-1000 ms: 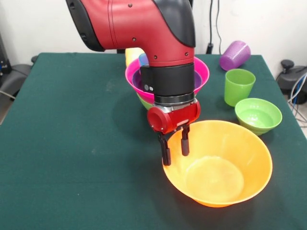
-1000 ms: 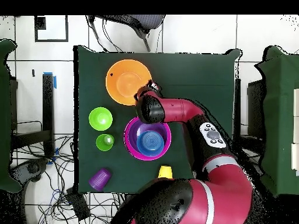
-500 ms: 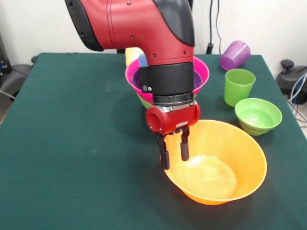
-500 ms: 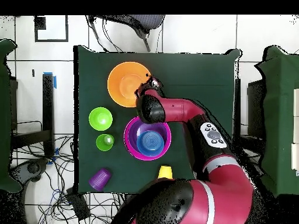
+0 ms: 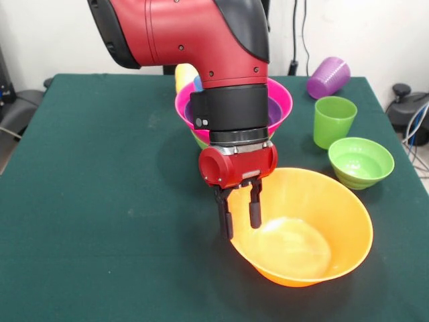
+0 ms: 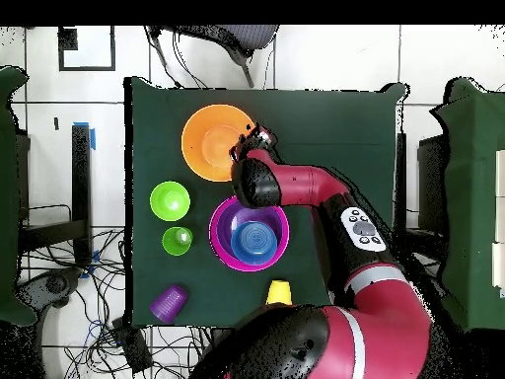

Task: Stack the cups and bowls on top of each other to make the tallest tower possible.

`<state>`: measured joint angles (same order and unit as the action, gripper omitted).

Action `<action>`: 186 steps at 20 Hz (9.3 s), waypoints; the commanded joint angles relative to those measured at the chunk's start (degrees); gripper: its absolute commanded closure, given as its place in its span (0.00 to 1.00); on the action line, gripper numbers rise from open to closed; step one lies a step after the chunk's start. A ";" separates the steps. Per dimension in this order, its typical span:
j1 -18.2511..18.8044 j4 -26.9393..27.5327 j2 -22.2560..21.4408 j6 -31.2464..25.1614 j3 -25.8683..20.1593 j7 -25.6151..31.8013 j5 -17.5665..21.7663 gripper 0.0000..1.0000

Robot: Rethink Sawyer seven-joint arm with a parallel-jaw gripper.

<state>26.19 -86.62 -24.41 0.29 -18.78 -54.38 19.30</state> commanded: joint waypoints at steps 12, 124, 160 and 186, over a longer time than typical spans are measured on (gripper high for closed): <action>-4.16 5.42 5.05 -9.20 4.97 -2.87 3.81 0.00; 27.57 -9.37 0.88 -24.85 -34.28 1.11 -2.33 1.00; 28.88 -7.15 -1.91 -48.60 -38.23 -0.96 -13.53 1.00; 22.65 -1.78 -3.75 -65.80 -29.95 4.60 -0.30 1.00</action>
<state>49.73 -91.17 -28.83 -60.42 -52.16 -54.40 15.39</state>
